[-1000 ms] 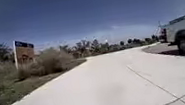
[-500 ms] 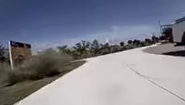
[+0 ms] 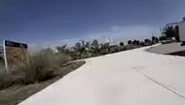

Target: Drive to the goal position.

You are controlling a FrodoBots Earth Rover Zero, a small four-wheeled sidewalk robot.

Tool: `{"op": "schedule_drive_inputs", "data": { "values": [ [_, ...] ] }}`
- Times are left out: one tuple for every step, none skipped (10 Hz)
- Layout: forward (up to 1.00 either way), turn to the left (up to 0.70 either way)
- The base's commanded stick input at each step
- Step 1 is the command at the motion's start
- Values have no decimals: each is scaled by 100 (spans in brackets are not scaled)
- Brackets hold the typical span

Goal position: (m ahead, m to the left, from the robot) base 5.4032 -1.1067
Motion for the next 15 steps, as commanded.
{"op": "schedule_drive_inputs", "data": {
  "values": [
    [85,0],
    [85,0],
    [85,0],
    [85,0],
    [85,0],
    [85,0],
    [85,0],
    [85,0],
    [85,-11],
    [85,-27],
    [85,-34],
    [85,-34],
    [85,-34],
    [85,-33],
    [85,-10]
  ]
}}
